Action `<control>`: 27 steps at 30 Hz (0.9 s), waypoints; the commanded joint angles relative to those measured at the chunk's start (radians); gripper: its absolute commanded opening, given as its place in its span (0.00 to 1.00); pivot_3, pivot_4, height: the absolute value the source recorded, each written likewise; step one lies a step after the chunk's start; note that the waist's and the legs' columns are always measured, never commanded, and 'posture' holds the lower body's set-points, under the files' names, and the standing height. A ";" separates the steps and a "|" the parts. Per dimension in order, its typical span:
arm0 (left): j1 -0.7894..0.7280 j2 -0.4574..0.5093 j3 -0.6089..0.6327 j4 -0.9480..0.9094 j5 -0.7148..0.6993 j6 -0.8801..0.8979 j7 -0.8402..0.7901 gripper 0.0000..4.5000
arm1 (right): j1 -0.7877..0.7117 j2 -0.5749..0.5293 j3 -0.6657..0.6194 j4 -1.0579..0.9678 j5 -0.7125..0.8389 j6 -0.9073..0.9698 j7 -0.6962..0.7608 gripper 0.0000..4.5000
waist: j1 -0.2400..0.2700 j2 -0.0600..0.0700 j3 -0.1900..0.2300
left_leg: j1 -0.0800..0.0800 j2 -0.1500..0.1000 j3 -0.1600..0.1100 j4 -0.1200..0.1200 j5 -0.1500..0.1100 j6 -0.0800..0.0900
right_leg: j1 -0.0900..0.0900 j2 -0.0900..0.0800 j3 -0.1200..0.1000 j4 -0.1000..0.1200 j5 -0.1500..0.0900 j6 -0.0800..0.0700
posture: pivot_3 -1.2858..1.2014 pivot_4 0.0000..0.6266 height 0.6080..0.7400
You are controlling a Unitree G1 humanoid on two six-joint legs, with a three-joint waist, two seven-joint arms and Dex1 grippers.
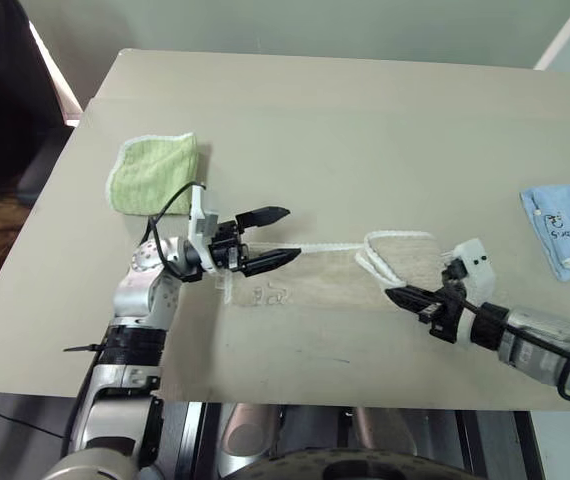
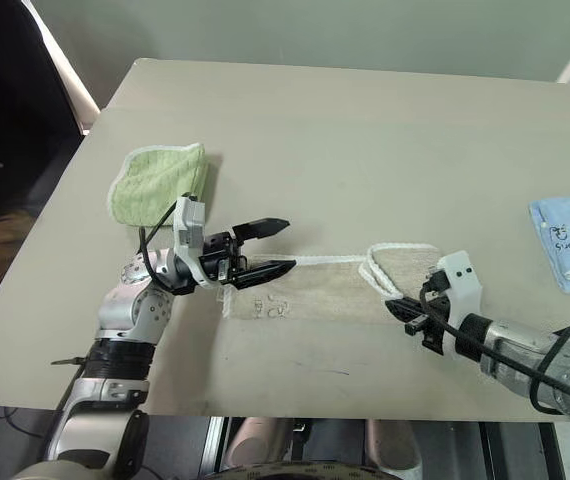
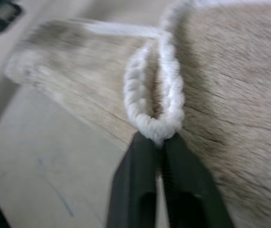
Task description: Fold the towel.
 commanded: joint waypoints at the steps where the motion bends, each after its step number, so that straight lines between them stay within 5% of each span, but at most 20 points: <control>1: -0.025 0.003 0.004 -0.016 -0.009 -0.003 -0.014 1.00 | 0.012 0.020 -0.011 -0.035 -0.036 -0.018 0.036 0.37 | 0.000 0.000 0.000 | 0.000 0.000 0.000 0.000 0.000 0.000 | 0.000 0.000 0.000 0.000 -0.001 -0.001 | 0.52 0.24 0.91; 9: -0.047 -0.010 0.001 -0.024 -0.017 0.012 -0.017 1.00 | 0.087 0.045 -0.162 -0.088 -0.045 -0.095 0.139 1.00 | 0.000 0.000 0.000 | -0.001 0.000 0.000 0.001 0.000 -0.002 | 0.000 0.000 0.000 0.000 -0.001 0.000 | 0.52 0.24 0.91; 12: -0.065 -0.045 0.013 -0.038 -0.043 0.055 0.042 1.00 | 0.108 0.045 -0.288 -0.087 -0.013 -0.140 0.205 1.00 | 0.001 0.000 0.000 | -0.001 0.000 0.001 0.001 -0.001 -0.005 | 0.000 0.000 0.000 0.000 -0.002 0.001 | 0.52 0.24 0.91; 14: -0.070 -0.065 0.017 -0.043 -0.050 0.064 0.068 0.92 | 0.110 0.045 -0.324 -0.074 -0.016 -0.153 0.231 1.00 | 0.002 0.000 0.000 | -0.001 0.000 0.001 0.001 -0.002 -0.009 | 0.001 0.000 0.000 -0.001 -0.002 0.001 | 0.52 0.24 0.91; 17: -0.062 -0.075 0.003 -0.062 -0.065 0.083 0.049 0.71 | 0.113 0.050 -0.335 -0.053 -0.031 -0.160 0.273 0.86 | 0.000 0.000 0.000 | 0.000 0.000 0.001 0.000 -0.002 -0.011 | 0.000 0.000 0.000 0.000 -0.001 0.001 | 0.52 0.24 0.91; 25: -0.086 -0.196 -0.071 -0.087 0.001 0.029 0.144 0.05 | 0.018 0.129 -0.234 0.047 -0.297 -0.246 0.286 0.22 | 0.000 0.000 0.000 | 0.001 0.000 0.001 0.001 0.006 -0.001 | 0.002 0.000 0.000 -0.001 0.001 0.002 | 0.52 0.24 0.91; 27: -0.091 -0.237 -0.091 -0.097 0.023 0.020 0.188 0.00 | -0.002 0.154 -0.200 0.073 -0.361 -0.270 0.306 0.05 | 0.001 0.000 0.000 | 0.001 0.000 0.001 0.001 0.008 0.002 | 0.002 -0.001 0.000 -0.001 0.001 0.002 | 0.52 0.24 0.91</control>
